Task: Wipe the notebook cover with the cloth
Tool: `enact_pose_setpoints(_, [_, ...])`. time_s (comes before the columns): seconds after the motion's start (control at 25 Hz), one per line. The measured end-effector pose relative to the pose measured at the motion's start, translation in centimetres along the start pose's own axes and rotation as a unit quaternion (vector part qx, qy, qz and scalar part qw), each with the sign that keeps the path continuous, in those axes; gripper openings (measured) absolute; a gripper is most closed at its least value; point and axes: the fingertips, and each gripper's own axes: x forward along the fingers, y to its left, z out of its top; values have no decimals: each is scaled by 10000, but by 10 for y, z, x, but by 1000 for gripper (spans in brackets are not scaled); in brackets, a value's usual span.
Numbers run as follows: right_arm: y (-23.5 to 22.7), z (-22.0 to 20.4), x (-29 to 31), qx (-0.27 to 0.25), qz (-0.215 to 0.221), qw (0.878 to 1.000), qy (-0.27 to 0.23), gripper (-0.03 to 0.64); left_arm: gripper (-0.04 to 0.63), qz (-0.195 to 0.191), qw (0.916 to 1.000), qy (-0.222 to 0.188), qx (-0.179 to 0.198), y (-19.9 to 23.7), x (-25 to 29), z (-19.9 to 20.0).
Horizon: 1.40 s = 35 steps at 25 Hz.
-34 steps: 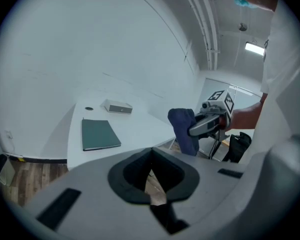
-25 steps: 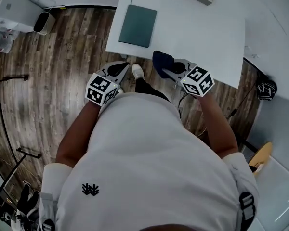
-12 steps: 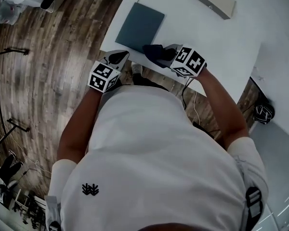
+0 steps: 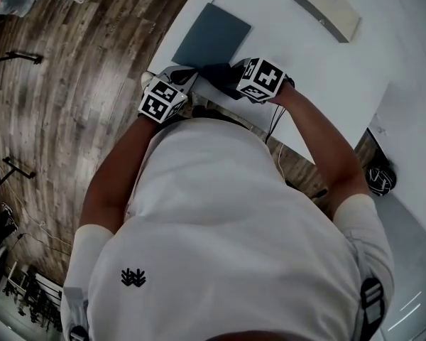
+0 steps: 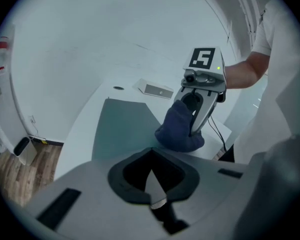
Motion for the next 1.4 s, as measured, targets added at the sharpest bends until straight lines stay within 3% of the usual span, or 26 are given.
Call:
enact_pose_setpoints(0.28, [-15,-6,8,-2,112,9997,235,48,6,45,9999,147,22,3,8,-4])
enact_pose_setpoints(0.52, [-44,-12,-5,-46,-71,9992,396,48,6,-18,9996,278,-64,1,11,-6])
enact_pose_setpoints(0.92, [-121,-19,-43,468,-668,9961,326,48,6,-15,9997,246,-78,1,10,-5])
enact_pose_setpoints(1.4, [-184,-25,-81,867,-1512,9837,453,48,6,-12,9997,222,-69,2,10,-4])
